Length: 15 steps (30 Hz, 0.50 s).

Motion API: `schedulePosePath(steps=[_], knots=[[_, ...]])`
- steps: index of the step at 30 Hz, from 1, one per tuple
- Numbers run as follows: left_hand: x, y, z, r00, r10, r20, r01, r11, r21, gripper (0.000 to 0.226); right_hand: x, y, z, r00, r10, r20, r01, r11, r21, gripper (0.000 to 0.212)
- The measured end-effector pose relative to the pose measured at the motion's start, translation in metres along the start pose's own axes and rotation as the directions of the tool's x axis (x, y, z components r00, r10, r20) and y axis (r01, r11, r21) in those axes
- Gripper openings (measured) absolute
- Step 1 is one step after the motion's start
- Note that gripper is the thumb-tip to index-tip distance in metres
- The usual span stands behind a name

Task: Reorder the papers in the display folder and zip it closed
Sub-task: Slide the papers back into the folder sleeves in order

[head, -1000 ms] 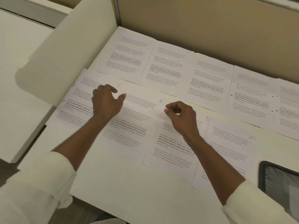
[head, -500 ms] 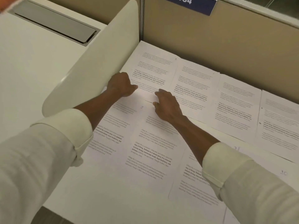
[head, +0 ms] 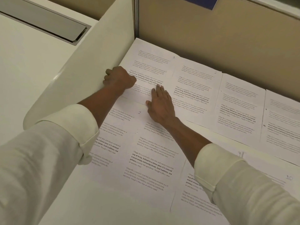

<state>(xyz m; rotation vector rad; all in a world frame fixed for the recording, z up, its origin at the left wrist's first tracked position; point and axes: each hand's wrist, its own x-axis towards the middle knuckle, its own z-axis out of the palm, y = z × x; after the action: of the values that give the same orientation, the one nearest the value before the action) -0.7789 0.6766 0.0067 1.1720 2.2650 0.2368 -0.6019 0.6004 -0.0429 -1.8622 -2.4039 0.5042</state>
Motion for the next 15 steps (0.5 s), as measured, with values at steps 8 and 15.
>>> schedulePosePath(steps=[8, 15], knots=[[0.009, 0.002, -0.007, 0.988, -0.111, 0.111, 0.14, 0.945, -0.295, 0.075, 0.002, 0.0, -0.006, 0.997, 0.076, -0.014, -0.071, 0.971, 0.228, 0.055], [0.012, -0.01, -0.015, 0.978, -0.121, 0.169, 0.185, 0.876, -0.444, 0.064, 0.012, 0.013, -0.012, 0.969, 0.185, -0.165, -0.092, 0.885, 0.456, 0.037]])
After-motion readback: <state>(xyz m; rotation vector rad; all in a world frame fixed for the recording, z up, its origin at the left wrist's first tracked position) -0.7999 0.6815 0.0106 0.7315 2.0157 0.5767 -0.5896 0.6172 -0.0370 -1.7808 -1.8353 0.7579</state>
